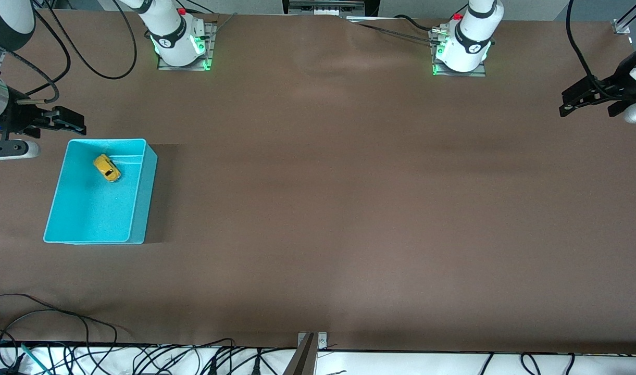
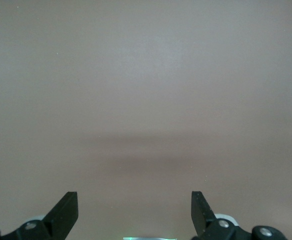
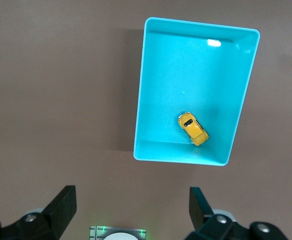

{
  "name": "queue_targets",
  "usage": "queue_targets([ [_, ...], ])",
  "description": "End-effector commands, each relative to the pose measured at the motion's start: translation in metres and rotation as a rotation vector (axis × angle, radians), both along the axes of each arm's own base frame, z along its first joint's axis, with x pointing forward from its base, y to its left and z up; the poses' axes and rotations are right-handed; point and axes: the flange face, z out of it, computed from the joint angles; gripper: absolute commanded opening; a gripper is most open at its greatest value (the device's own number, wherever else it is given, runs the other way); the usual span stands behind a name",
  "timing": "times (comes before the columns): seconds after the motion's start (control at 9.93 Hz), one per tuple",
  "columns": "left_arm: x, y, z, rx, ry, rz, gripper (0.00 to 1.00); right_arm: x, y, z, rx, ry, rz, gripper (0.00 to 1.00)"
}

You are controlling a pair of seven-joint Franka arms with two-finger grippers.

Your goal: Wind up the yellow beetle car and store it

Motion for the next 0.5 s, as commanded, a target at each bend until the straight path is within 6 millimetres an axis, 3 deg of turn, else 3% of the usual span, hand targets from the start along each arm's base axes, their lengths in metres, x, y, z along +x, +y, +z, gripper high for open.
queue_targets([
  [0.0,0.0002,-0.0013,0.0083,0.007,-0.001,-0.017,1.00,-0.0011,0.0030,0.0024,0.006,-0.008,-0.013,1.00],
  [0.4,0.0000,0.0004,0.0081,0.007,0.000,-0.013,1.00,0.0000,0.0037,-0.0002,0.008,-0.004,-0.013,1.00],
])
